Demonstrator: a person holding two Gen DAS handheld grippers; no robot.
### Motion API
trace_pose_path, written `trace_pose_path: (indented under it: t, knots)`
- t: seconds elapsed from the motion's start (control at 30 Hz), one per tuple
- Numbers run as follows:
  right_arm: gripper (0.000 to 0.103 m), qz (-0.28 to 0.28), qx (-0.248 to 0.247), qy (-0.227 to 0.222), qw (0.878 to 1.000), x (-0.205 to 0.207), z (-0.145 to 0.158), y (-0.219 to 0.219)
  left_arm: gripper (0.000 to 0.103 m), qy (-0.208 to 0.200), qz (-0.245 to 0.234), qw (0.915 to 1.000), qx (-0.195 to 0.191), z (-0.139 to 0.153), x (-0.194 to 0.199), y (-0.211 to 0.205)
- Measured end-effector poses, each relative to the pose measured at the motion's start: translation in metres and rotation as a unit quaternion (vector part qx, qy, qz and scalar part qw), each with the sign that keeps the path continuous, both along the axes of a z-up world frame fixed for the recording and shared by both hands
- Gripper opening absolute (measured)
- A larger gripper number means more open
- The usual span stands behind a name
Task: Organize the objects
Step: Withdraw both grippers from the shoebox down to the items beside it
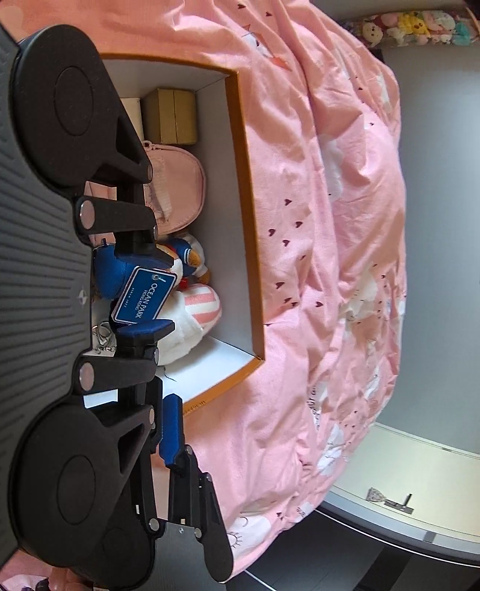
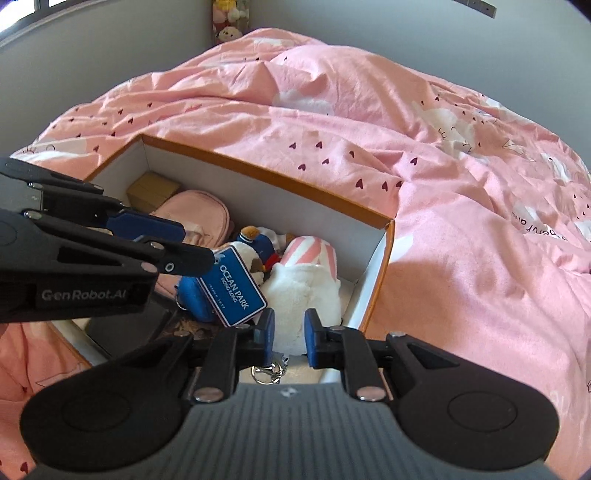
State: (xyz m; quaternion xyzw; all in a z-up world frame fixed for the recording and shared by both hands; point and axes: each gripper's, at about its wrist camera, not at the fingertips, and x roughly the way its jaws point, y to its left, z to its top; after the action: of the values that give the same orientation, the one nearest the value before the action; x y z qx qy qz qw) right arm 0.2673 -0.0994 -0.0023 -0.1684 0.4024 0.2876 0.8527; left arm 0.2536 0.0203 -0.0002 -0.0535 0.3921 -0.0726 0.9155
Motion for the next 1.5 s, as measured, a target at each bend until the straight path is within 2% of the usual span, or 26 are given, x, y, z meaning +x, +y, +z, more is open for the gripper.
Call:
trace_pose_path:
  t: [0.07, 0.1, 0.13, 0.27, 0.5, 0.57, 0.6, 0.7, 0.8, 0.9, 1.0, 1.2, 1.5]
  knots:
    - [0.021, -0.005, 0.022, -0.008, 1.0, -0.014, 0.008, -0.007, 0.039, -0.021, 0.018, 0.9996, -0.009, 0.01, -0.017, -0.001]
    - [0.027, -0.009, 0.032, -0.009, 0.999, -0.021, 0.011, -0.011, 0.04, -0.028, 0.025, 0.9992, -0.015, 0.013, -0.025, -0.002]
    - [0.029, -0.013, 0.043, -0.009, 0.999, -0.028, 0.013, -0.015, 0.04, -0.035, 0.029, 0.9987, -0.021, 0.015, -0.034, -0.003]
    - [0.031, -0.029, 0.084, -0.004, 0.996, -0.056, 0.019, -0.031, 0.04, -0.042, 0.04, 0.9975, -0.04, 0.017, -0.064, -0.008]
    - [0.046, -0.07, 0.12, -0.005, 0.99, -0.098, 0.016, -0.057, 0.045, -0.016, 0.034, 0.9971, -0.066, 0.006, -0.1, -0.015]
    - [0.054, -0.082, 0.124, 0.003, 0.989, -0.107, 0.01, -0.063, 0.046, -0.002, 0.026, 0.9969, -0.075, -0.003, -0.109, -0.016]
    - [0.058, -0.088, 0.124, 0.007, 0.988, -0.111, 0.006, -0.065, 0.046, 0.007, 0.023, 0.9967, -0.078, -0.008, -0.112, -0.016]
    - [0.059, -0.109, 0.112, 0.022, 0.987, -0.12, -0.013, -0.07, 0.047, 0.035, 0.013, 0.9964, -0.076, -0.027, -0.118, -0.019]
    - [0.059, -0.13, 0.107, 0.042, 0.985, -0.123, -0.032, -0.076, 0.053, 0.075, 0.006, 0.9941, -0.079, -0.048, -0.121, -0.022]
    - [0.059, -0.145, 0.099, 0.056, 0.983, -0.125, -0.046, -0.077, 0.055, 0.114, 0.016, 0.9901, -0.08, -0.069, -0.12, -0.022]
    - [0.059, -0.149, 0.088, 0.055, 0.983, -0.127, -0.055, -0.075, 0.055, 0.137, 0.027, 0.9868, -0.083, -0.082, -0.122, -0.022]
    - [0.062, -0.144, 0.062, 0.037, 0.987, -0.131, -0.071, -0.068, 0.065, 0.158, 0.036, 0.9806, -0.111, -0.102, -0.127, -0.019]
    - [0.062, -0.136, 0.043, 0.031, 0.989, -0.129, -0.089, -0.062, 0.068, 0.174, 0.05, 0.9691, -0.168, -0.121, -0.128, -0.008]
